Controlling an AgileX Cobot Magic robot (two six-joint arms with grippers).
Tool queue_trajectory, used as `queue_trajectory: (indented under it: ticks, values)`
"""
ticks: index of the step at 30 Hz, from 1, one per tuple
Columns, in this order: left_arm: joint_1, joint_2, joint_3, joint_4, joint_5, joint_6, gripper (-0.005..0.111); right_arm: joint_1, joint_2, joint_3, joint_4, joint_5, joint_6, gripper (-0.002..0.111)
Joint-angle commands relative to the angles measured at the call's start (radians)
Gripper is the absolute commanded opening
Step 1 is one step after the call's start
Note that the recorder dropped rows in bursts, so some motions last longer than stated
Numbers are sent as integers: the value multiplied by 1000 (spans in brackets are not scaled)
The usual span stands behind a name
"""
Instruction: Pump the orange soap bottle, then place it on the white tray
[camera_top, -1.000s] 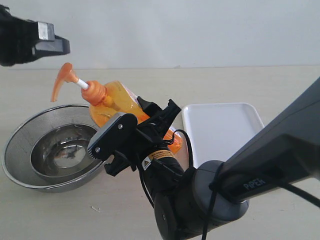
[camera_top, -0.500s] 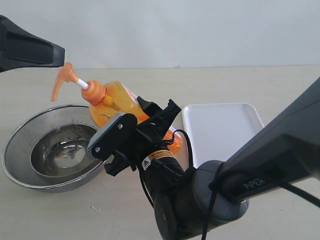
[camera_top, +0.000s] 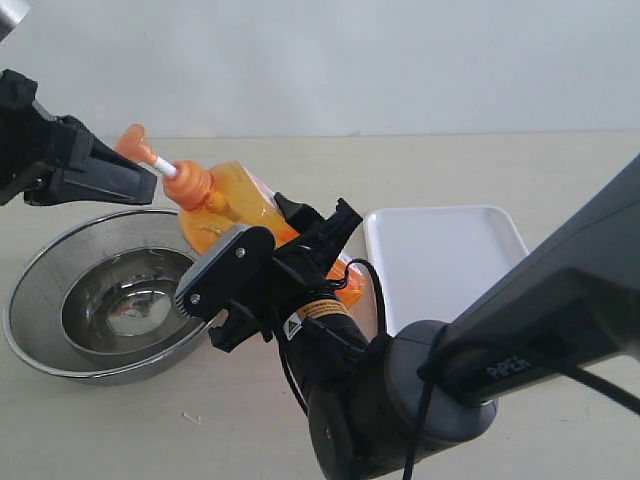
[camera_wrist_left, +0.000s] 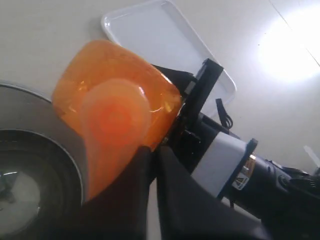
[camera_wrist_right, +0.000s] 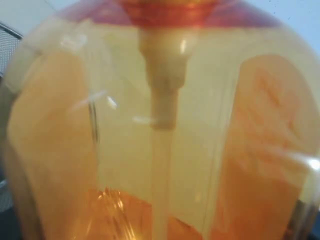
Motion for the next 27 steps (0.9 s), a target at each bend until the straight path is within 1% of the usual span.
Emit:
queue_trajectory:
  ticks: [1,7,11,15,18,21,27]
  values:
    - [-2,1,3,41,-76,-52,5,1,-9,-4,1,7,8,0]
    - [-2,1,3,41,-85,-48,5,1,-9,-4,1,7,8,0]
    - [3,1,3,56,-131,-54,5,1,-9,-4,1,7,8,0]
    - [3,-11,3,41,-67,-54,5,1,-9,-4,1,7,8,0]
    - [3,-57,3,-15,-22,-7,5,1,-9,-4,1,7,-3,0]
    - [3,-129,3,-66,-11,25,5,1,-9,-4,1,7,-28,0]
    - [3,-263,3,-62,-74,25,5,1,-9,-4,1,7,-40,0]
